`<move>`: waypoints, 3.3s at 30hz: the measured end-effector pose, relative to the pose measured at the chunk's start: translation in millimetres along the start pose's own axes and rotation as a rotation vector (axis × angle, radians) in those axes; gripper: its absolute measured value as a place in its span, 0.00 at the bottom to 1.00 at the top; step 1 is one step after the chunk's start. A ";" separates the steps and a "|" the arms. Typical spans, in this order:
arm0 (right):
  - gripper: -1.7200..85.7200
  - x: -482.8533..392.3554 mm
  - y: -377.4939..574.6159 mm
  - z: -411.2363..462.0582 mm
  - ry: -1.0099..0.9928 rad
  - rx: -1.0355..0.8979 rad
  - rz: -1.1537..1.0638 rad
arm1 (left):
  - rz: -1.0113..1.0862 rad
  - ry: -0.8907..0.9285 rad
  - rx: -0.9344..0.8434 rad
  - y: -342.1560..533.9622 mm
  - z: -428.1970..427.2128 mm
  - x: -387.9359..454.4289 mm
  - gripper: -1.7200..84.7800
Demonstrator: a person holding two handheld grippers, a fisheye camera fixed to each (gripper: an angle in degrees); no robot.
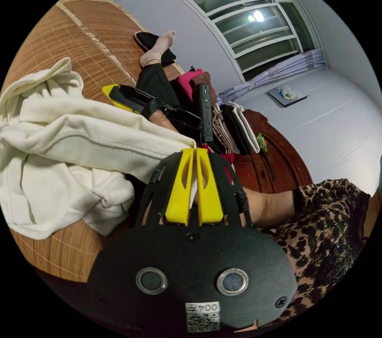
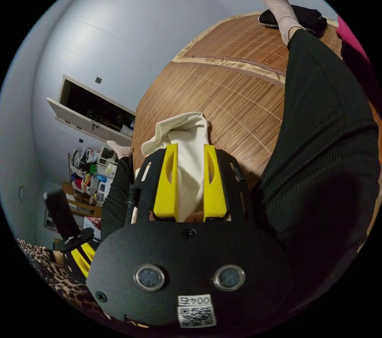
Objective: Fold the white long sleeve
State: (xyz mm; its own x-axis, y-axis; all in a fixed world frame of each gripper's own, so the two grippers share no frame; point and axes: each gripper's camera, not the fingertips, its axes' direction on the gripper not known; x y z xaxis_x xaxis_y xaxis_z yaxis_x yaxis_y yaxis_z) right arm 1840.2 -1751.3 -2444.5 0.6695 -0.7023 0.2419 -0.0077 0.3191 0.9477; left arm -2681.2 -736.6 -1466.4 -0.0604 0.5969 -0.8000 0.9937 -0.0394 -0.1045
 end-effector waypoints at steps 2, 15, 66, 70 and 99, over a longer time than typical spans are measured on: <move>0.14 2.7 0.9 -5.0 0.017 -0.003 0.007 | 0.021 -0.037 0.011 0.5 4.3 6.0 0.03; 0.16 40.1 5.9 -115.5 -0.215 -0.024 0.052 | -0.003 -0.035 0.181 36.9 -11.7 -11.2 0.03; 0.06 155.8 38.2 -501.5 -0.774 0.393 -0.001 | -0.100 -0.339 -0.046 43.5 -64.9 -146.4 0.19; 0.06 153.8 37.2 -509.0 -0.769 0.402 0.006 | -0.225 -0.229 -0.013 61.3 -95.1 -170.1 0.17; 0.06 -145.2 -66.9 -621.8 -0.658 0.568 -0.668 | 0.842 0.075 1.051 206.0 -720.3 236.4 0.05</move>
State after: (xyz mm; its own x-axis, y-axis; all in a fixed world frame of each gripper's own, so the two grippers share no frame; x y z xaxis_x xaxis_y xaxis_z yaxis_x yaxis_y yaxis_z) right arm 2205.3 -1275.0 -2672.5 0.1397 -0.8809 -0.4523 -0.2448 -0.4733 0.8462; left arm -2423.1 -26.5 -1251.5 0.5664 0.1283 -0.8141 0.1820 -0.9829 -0.0283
